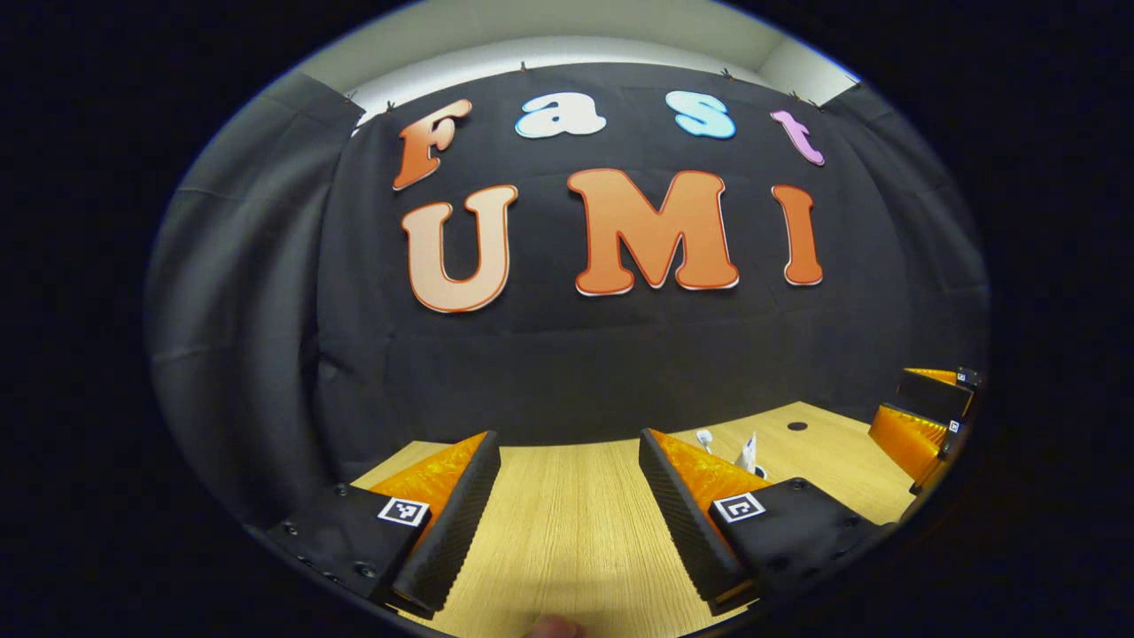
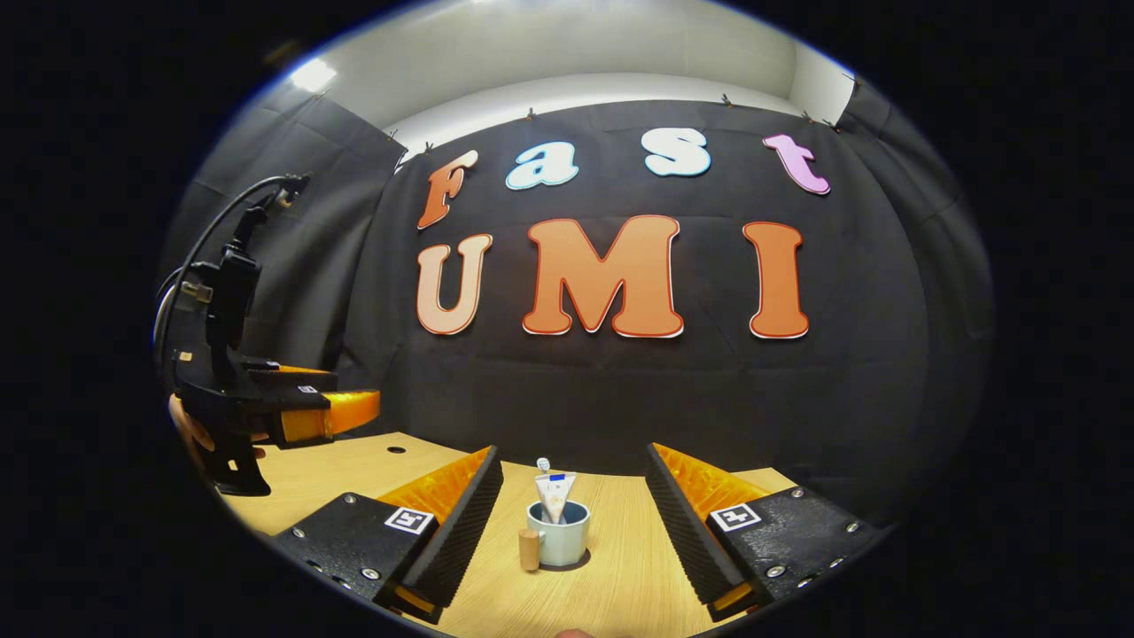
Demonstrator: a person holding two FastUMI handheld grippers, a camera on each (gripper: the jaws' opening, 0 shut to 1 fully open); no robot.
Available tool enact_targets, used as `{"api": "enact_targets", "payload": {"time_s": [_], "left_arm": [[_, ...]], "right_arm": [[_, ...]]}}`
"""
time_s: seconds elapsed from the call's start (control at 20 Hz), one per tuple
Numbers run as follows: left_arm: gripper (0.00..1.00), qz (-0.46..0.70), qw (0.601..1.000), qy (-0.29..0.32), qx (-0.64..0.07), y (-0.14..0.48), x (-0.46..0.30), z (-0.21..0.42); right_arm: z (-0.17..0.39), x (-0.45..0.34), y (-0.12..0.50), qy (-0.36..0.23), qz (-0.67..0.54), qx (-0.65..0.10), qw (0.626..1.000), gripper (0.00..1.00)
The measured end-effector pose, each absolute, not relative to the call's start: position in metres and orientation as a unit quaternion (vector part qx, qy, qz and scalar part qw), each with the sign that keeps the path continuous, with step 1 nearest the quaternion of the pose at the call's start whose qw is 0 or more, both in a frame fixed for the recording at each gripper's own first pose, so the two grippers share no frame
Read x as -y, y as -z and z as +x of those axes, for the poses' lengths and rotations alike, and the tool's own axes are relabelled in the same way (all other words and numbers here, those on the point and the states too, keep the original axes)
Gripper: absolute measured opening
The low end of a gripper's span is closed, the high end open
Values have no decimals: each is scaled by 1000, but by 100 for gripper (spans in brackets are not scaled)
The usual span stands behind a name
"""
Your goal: Put the toothbrush and toothpaste on the desktop into the cup, then pick up the cup and place it on the coaster on the desktop.
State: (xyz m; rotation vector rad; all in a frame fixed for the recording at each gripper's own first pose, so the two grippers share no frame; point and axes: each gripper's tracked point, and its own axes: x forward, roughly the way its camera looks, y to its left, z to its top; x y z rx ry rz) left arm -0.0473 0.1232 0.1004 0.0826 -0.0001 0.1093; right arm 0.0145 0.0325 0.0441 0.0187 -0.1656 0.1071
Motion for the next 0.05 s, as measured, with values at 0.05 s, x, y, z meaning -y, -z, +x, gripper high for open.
{"api": "enact_targets", "payload": {"time_s": [0.05], "left_arm": [[100, 38, 997, -61, 13, -105, -128, -48]], "right_arm": [[15, -32, -44, -51, 7, 83, 995, 98]]}}
